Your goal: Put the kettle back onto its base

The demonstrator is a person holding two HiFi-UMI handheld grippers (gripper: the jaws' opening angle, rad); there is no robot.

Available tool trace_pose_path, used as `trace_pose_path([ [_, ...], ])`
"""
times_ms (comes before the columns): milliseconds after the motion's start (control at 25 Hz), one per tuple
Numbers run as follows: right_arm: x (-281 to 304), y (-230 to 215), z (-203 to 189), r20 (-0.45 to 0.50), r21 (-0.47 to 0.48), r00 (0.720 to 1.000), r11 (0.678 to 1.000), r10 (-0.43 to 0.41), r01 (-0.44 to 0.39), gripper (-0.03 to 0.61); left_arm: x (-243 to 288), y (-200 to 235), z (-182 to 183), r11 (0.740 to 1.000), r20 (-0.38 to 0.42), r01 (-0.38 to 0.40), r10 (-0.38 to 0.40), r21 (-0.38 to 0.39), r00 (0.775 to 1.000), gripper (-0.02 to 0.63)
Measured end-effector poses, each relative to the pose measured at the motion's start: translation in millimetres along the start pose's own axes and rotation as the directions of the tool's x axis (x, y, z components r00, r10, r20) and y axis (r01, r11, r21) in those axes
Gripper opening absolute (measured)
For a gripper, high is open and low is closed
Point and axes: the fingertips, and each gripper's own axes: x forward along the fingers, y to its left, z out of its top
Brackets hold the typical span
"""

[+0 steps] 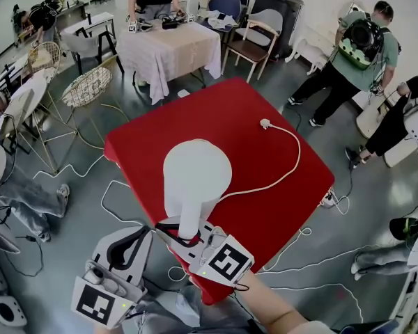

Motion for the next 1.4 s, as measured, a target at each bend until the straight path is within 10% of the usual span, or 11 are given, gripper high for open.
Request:
trace_pose_path([
  [400, 4, 15, -18, -0.019, -0.069, 1.000, 0.997, -0.020, 0.019, 0.011, -8, 5, -2, 1.000, 0.000, 0.004, -0.004, -0.007, 1.000, 0.011],
  [920, -37, 7, -46, -0.015, 0.076, 0.986, 0.983, -0.165, 0.165, 0.116, -5, 0, 9, 0.998, 0.018, 0.054, -0.054, 0.022, 0.998, 0.011],
  [1400, -98, -3, -73, -0.092, 0.153, 0.860, 0.846, -0.502, 0.510, 0.146, -19, -21, 24, 0.979, -0.014, 0.195, -0.194, 0.053, 0.981, 0.011],
])
